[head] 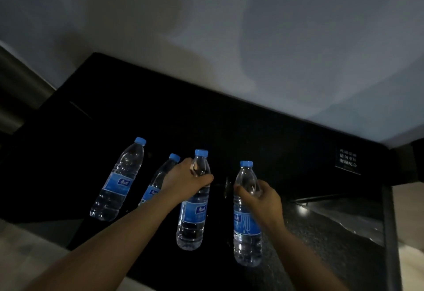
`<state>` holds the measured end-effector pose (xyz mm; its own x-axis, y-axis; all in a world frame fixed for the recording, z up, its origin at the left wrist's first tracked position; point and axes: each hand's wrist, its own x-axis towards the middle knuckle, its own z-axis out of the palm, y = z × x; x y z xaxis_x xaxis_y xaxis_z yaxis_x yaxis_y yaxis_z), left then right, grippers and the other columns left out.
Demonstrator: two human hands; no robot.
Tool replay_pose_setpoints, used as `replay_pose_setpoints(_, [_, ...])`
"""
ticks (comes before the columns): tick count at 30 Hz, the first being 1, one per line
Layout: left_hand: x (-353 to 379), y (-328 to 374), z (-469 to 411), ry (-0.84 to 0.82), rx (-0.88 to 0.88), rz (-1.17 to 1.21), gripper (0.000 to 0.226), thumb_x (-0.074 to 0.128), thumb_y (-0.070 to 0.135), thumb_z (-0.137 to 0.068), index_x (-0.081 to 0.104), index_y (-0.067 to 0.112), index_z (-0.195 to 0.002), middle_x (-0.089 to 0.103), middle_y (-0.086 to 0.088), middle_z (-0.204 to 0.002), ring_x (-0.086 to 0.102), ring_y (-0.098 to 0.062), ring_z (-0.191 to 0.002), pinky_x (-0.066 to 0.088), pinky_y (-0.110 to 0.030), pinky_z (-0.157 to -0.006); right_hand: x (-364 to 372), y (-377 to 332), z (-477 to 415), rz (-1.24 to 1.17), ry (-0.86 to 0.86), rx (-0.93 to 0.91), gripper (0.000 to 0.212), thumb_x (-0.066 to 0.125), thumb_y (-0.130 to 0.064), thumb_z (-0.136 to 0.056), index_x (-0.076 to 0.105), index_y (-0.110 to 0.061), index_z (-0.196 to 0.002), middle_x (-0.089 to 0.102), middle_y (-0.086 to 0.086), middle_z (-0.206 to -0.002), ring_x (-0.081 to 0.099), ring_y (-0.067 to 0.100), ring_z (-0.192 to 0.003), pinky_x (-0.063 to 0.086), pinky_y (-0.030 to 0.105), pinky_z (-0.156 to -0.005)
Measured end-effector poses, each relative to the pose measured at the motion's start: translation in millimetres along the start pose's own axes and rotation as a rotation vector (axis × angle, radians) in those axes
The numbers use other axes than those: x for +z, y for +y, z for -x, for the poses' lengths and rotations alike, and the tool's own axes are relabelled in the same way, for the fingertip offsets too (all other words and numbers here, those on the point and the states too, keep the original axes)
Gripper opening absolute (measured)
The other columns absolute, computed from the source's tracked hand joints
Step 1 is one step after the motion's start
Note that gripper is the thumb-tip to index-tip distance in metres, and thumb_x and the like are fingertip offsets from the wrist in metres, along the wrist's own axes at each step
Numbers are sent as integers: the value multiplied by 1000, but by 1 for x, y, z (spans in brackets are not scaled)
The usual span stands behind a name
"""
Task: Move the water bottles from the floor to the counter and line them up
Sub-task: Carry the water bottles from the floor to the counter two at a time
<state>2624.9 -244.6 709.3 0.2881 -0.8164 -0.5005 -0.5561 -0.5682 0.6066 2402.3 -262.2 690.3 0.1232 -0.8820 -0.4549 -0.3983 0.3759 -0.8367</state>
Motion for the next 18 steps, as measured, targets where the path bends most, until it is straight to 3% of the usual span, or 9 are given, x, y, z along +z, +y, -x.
replay_pose_setpoints(3, [1, -1, -11, -20, -2, -40, 43, 68, 54, -72, 54, 26, -101, 63, 9, -93, 60, -10, -87, 51, -33, -77, 6, 1, -6, 6, 16, 30, 22, 80, -42, -72, 62, -35, -84, 72, -11, -77, 72, 10, -70, 59, 27, -58])
replay_pose_setpoints(6, [2, 0, -20, -38, -8, -76, 45, 67, 54, -72, 52, 26, -104, 62, 8, -95, 60, -11, -87, 50, -32, -75, 11, 3, -12, 72, 41, 23, 23, 79, -46, -72, 64, -33, -84, 72, -10, -76, 70, 7, -66, 57, 23, -53])
replay_pose_setpoints(11, [8, 0, -31, -52, -6, -115, 47, 66, 56, -71, 52, 26, -104, 62, 8, -96, 60, -13, -89, 52, -34, -77, 16, 7, -20, 188, 80, 44, 31, 76, -54, -70, 64, -29, -84, 70, -7, -72, 67, 7, -61, 54, 28, -51])
replay_pose_setpoints(14, [11, 2, -39, -82, -1, -134, 45, 67, 57, -71, 52, 26, -101, 60, 9, -92, 58, -9, -83, 46, -28, -65, 17, 9, -23, 259, 102, 73, 32, 76, -54, -71, 63, -28, -84, 68, -9, -72, 64, 2, -59, 48, 20, -47])
replay_pose_setpoints(18, [16, 3, -45, -96, -4, -158, 44, 68, 56, -72, 50, 27, -99, 58, 9, -92, 56, -7, -80, 43, -26, -61, 18, 13, -26, 299, 117, 88, 37, 75, -56, -71, 61, -24, -85, 67, -8, -75, 64, 7, -65, 47, 23, -50])
